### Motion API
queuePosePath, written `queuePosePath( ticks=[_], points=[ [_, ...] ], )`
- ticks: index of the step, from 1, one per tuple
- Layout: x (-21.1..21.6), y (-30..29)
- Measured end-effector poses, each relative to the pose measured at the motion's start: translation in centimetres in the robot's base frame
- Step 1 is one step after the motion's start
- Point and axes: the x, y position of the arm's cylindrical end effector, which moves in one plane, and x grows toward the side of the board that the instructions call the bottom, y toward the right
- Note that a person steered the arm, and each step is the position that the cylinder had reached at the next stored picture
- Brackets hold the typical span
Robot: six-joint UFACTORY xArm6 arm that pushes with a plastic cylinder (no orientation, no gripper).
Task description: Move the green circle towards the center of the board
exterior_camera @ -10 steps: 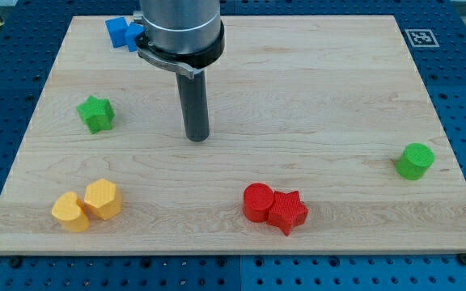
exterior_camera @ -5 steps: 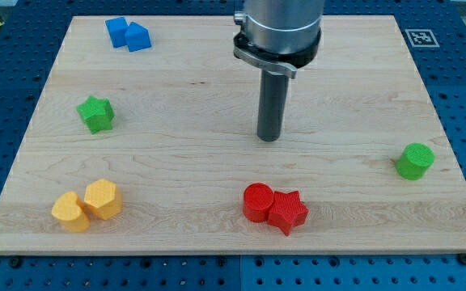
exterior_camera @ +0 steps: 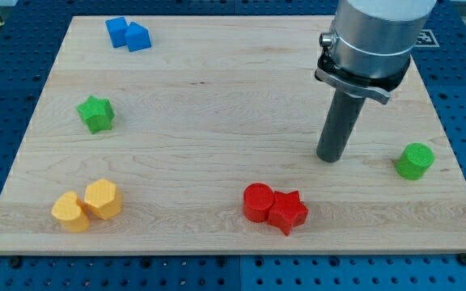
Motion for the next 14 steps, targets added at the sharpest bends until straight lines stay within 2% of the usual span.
queuePosePath(
  ticks=[1, 5, 7, 9, 14],
  points=[
    [1.9, 0.3],
    [6.3, 11.1],
    [6.3, 17.2],
    [2.0, 17.0],
    [1.9, 12.4]
  ],
)
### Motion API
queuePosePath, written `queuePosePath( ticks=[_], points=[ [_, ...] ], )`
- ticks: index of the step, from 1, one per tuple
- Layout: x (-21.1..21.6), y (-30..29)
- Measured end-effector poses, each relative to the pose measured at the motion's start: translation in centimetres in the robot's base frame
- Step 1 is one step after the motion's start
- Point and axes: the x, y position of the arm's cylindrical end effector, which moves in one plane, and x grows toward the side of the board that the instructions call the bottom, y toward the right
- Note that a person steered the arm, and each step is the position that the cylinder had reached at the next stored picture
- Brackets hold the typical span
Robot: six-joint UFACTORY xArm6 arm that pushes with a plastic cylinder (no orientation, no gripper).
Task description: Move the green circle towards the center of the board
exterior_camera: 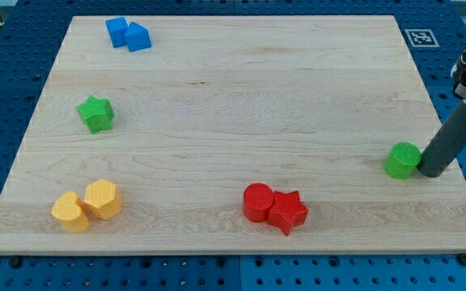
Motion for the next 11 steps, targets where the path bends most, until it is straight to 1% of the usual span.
queuePosePath(
  ticks=[1, 2, 4, 8, 9, 11],
  points=[
    [-0.9, -2.0],
    [-1.1, -2.3],
    [0.9, -2.3],
    [-3.2, -6.2],
    [-3.2, -6.2],
    [-4.1, -8.2]
  ],
)
